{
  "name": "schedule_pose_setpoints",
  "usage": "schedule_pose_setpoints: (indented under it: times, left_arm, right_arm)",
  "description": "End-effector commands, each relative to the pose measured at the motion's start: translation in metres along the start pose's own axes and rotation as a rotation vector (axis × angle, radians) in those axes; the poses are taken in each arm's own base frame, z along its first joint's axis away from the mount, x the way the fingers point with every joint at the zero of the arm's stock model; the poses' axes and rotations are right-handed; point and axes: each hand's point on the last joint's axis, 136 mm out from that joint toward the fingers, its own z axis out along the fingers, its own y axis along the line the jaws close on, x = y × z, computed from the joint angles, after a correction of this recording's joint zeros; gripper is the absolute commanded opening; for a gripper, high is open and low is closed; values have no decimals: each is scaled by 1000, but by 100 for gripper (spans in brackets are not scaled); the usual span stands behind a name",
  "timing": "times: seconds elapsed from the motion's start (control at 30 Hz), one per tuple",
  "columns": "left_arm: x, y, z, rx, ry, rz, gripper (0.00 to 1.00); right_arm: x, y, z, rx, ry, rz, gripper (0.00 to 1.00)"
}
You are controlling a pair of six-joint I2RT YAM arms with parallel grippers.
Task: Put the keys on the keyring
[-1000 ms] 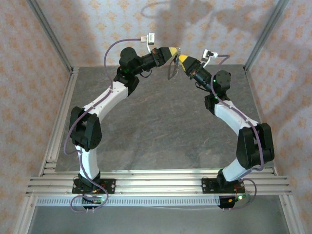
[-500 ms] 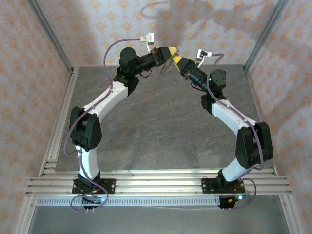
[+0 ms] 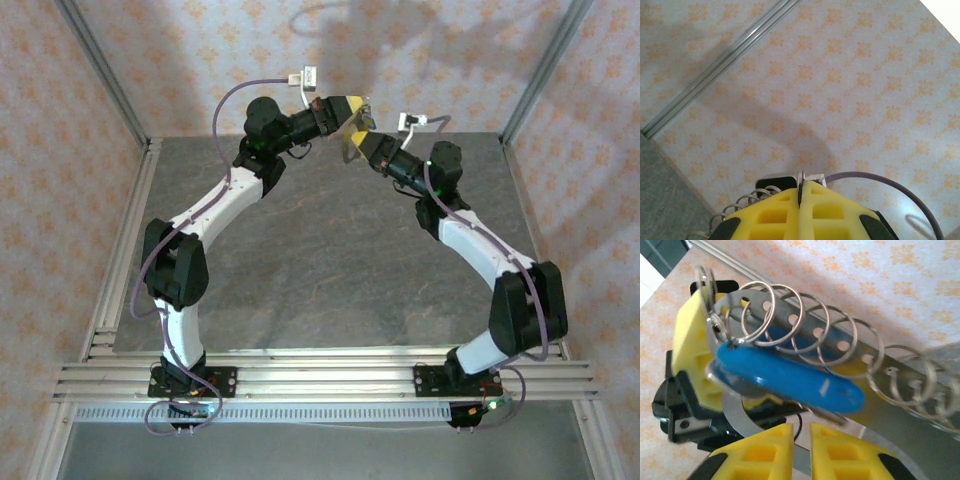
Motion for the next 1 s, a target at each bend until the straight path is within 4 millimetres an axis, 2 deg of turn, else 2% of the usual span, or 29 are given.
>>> schedule_pose_setpoints:
  times: [0.0,0.17,0.37,0.47,0.57,0.73,0.97]
  left_arm:
    - [-20,-55,-8,94,-52,83,0]
    - [-20,-56,-8,98,-57,82,0]
    - [-20,-52,-10,86,-71,74,0]
    - [-20,-49,-10,74,-82,68,0]
    - [-20,-47,-11,63,-95,62,0]
    - [-17,-42,-11,45,-103,49,0]
    - [-16,-42,-10,40,-106,45,0]
  right_arm:
    - [-12,11,-31,27,-42,-81,19]
    - [-36,13,-57,95,-150,-107,21]
    - [-76,31,-60,110,-315,-102,35]
    - [-89,41,-50,57,-350,-78,37]
    - [-93,50,-36,21,-362,-68,37]
    - [-92,54,-6,-8,-351,-56,37]
    - [-87,55,13,-48,-335,-32,31]
